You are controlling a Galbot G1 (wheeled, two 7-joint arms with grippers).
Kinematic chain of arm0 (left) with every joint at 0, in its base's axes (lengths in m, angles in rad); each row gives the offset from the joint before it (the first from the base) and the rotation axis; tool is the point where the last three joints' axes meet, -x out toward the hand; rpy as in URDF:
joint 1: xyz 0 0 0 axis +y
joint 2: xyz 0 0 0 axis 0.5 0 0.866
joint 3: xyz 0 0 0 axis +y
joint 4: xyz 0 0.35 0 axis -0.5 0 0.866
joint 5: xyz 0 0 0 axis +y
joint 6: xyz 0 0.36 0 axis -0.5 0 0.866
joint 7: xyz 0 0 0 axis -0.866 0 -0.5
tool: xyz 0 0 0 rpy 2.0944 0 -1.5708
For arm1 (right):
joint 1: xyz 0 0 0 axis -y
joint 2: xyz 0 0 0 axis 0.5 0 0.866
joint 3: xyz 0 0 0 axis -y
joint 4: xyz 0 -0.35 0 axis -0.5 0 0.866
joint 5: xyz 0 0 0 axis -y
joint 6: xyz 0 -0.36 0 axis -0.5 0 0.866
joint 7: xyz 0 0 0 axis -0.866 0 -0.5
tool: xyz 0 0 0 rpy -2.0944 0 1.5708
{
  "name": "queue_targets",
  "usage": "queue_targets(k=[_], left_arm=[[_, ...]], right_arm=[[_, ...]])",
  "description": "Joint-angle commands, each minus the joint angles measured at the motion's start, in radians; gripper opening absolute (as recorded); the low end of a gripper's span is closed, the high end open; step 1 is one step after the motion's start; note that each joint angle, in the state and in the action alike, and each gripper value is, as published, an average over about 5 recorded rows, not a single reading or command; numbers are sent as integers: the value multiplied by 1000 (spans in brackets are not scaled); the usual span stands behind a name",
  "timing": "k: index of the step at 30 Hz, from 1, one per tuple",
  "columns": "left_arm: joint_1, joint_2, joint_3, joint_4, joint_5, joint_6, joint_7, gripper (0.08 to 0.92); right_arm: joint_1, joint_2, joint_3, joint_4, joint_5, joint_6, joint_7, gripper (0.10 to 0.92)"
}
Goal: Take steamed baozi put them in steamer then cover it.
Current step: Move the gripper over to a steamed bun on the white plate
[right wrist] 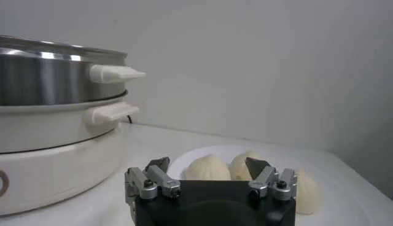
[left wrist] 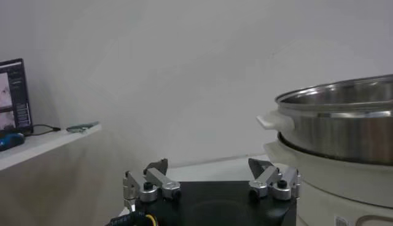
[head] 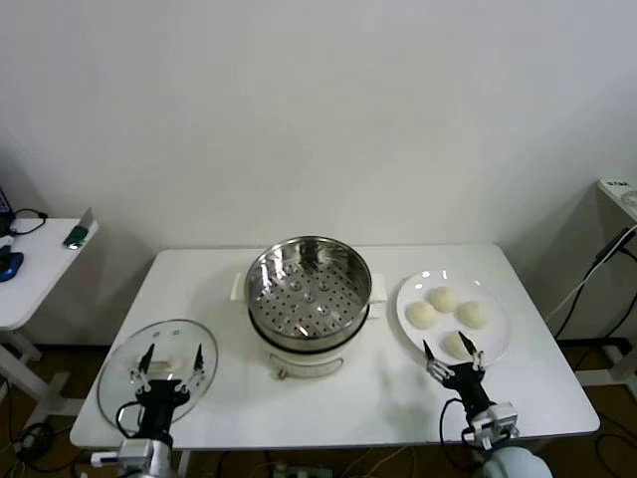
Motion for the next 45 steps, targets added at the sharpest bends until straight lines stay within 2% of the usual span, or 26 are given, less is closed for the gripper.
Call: queue_targets(k=[1, 5, 10, 13, 18, 22, 25, 33, 45], left_arm=[[0, 1, 0, 3, 3, 1, -2, 823], [-2, 3, -1, 1, 3, 2, -3, 823], [-2, 8, 2, -8, 4, 2, -8, 823], [1, 12, 4, -15, 8, 3, -4, 823], [5, 18, 5, -17, 19, -3, 4, 823], [3, 21, 3, -14, 14, 0, 3, 823], [3, 24, 1, -12, 7, 1, 2, 823], [7, 27, -2, -8, -24, 9, -1, 823], [-6, 35, -5, -17, -42, 15, -12, 823]], right_arm=[[-2, 2, -3, 0, 11, 5, -9, 823], [68, -73, 6, 5, -34, -40, -43, 823], [221, -297, -24, -32, -46, -204, -160, 823], [329, -436, -87, -100, -35, -255, -286, 823], [554, -610, -280, -255, -60, -246, -486, 823], [799, -672, -482, -396, -161, -196, -785, 823], [1006, -676, -665, -501, -249, -156, -900, 823], [1373, -615, -1068, -673, -263, -145, -1010, 823], [1526, -367, -1283, -977, -339, -56, -1035, 823]])
